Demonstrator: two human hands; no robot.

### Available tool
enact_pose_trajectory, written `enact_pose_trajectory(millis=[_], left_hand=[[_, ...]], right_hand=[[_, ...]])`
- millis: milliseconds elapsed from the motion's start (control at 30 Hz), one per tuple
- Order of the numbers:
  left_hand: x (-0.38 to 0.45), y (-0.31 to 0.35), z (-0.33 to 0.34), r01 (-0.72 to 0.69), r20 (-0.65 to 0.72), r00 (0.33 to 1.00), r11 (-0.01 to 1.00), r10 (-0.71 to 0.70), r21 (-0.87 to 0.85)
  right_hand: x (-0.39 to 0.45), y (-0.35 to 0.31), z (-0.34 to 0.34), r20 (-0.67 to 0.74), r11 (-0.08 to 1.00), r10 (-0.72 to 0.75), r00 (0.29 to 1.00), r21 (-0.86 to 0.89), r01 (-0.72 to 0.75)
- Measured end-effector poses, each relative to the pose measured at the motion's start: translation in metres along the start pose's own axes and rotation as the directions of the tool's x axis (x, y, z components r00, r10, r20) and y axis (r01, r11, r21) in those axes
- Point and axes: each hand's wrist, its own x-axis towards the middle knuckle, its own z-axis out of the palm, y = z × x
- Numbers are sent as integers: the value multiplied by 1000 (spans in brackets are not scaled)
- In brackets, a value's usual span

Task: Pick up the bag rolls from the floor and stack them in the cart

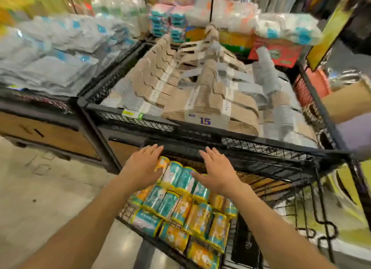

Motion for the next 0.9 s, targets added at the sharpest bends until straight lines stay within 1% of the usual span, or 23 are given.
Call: enact_pose_trajectory(millis=[100,233,333,433,500,600,767,833,900], left_hand=[[-29,-48,-45,96,-77,993,995,-95,11],[-81,-125,-95,244,-201,951,970,-235,20],[-130,-186,-120,357,-253,905,934,-341,17],[-185,-245,-140,463,-297,851,886,-434,31],[-221,-287,-147,541,-305,801,841,-514,3],[-275,-343,-153,632,-282,740,775,-610,-16],[-348,-405,-161,731,-291,645,682,-706,-34],[-366,-427,-166,768,-304,598,639,-742,-46],[-377,-450,-170,793,-303,566,606,-767,-53]], right_hand=[[21,-54,-34,-24,995,-99,995,-29,98],[49,-141,-59,-26,964,-254,967,-88,251],[73,-220,-64,-34,912,-395,918,-135,387],[90,-310,-64,-58,859,-501,864,-159,487],[98,-370,-61,-58,823,-556,829,-174,540],[108,-451,-53,-30,785,-607,794,-183,592],[122,-560,-34,18,687,-714,700,-174,705],[126,-598,-27,45,640,-754,655,-172,749],[134,-634,-22,58,594,-789,611,-178,784]])
